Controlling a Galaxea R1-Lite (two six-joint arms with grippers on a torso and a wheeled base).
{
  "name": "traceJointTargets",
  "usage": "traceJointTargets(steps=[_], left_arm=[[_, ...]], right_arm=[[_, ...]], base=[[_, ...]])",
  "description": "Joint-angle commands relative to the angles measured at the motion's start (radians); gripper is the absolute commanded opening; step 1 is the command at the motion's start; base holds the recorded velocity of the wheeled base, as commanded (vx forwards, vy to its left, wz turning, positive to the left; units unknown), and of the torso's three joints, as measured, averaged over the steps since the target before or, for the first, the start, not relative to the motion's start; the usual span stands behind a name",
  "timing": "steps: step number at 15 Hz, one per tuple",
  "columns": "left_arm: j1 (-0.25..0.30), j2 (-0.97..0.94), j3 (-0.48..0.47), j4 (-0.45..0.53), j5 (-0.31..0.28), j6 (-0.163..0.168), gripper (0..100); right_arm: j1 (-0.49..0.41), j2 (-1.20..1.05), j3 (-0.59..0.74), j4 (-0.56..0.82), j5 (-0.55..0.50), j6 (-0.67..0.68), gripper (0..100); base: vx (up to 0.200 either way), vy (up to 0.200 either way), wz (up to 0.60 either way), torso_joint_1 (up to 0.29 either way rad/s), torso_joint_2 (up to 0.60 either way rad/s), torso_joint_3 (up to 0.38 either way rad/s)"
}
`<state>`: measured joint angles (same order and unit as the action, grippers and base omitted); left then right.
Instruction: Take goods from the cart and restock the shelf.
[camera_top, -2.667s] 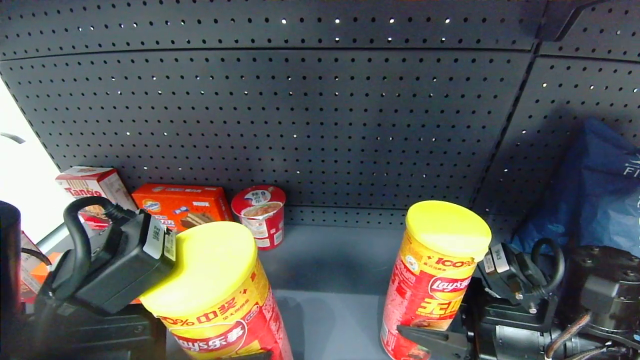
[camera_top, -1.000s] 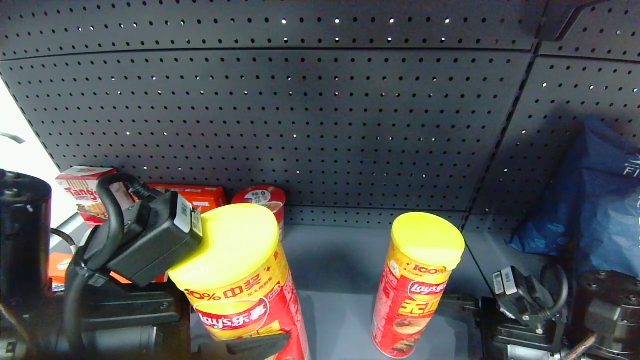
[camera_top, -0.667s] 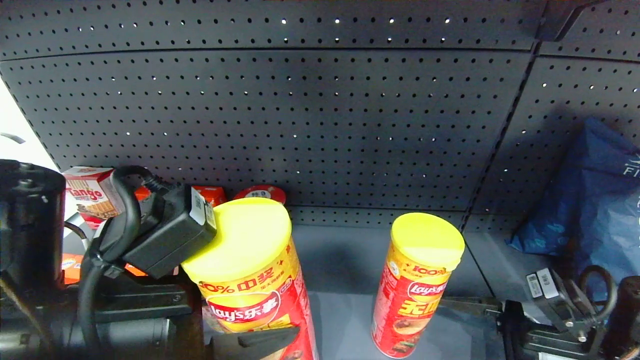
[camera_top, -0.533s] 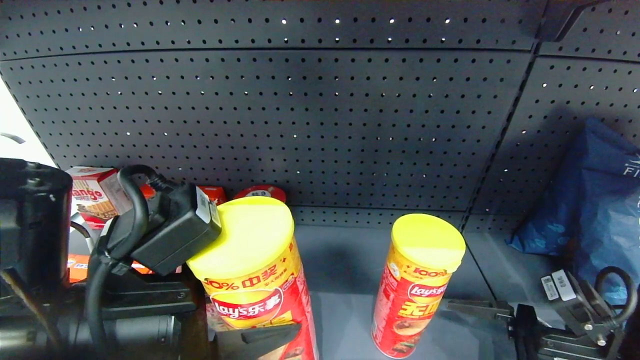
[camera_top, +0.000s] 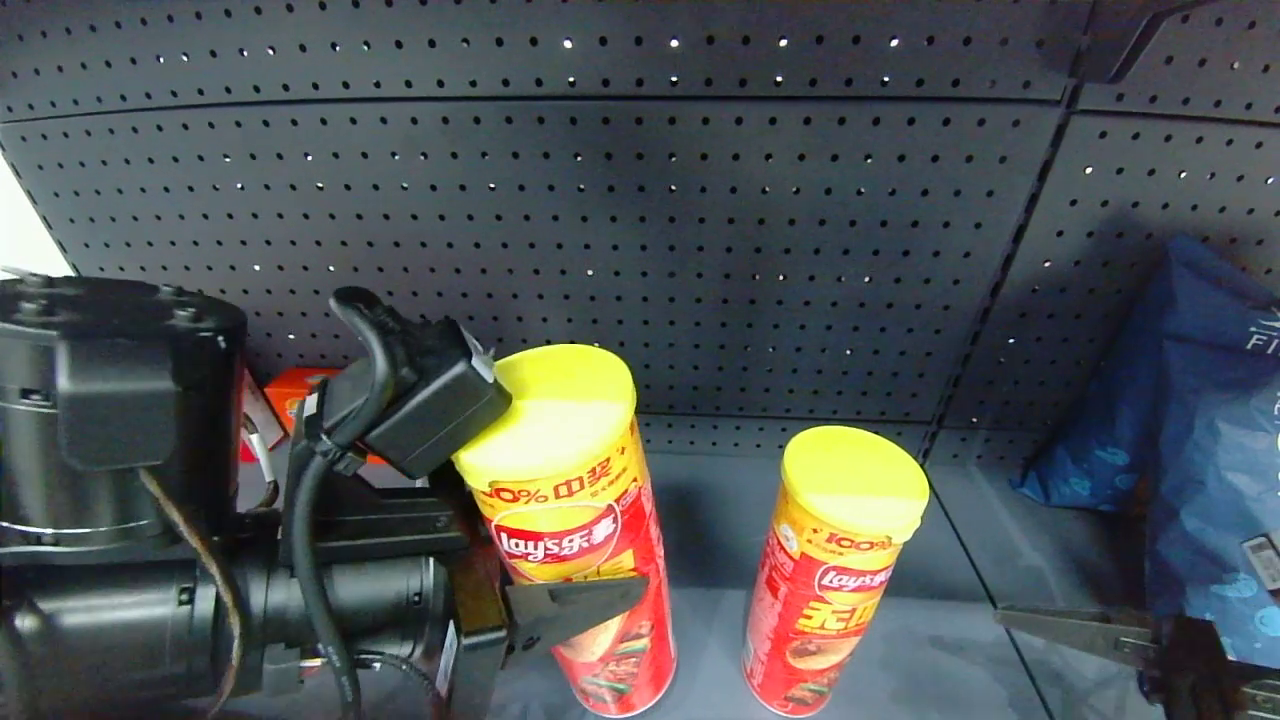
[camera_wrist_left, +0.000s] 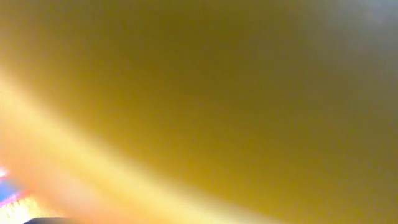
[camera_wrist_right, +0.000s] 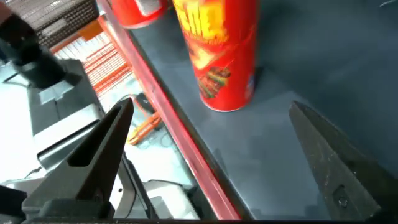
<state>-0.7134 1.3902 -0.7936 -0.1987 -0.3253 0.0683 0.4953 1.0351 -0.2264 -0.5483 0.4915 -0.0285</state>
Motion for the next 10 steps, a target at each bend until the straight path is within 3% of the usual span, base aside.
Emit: traceJointTargets(steps=[1,3,10], left_arm=[[0.006,0.047,-0.021,0.001,-0.003,-0.001,0],[0.023,0.069,-0.035,0.01,-0.009,0.004,0],[0.098,0.205,-0.177,0.012,-0.04,0.008,0]], right_arm=[[-0.001,-0.175,-0.045,0.11,-0.019,-0.001,100],[0.0,-0.256,-0.047,0.189,-0.083,0.002,100],[-0.001,-0.336,-0.037,0.192,-0.16,0.038,100]], base=[[0.0,0.0,0.0,0.0,0.0,0.0],[0.0,0.0,0.0,0.0,0.0,0.0],[0.0,0.0,0.0,0.0,0.0,0.0]])
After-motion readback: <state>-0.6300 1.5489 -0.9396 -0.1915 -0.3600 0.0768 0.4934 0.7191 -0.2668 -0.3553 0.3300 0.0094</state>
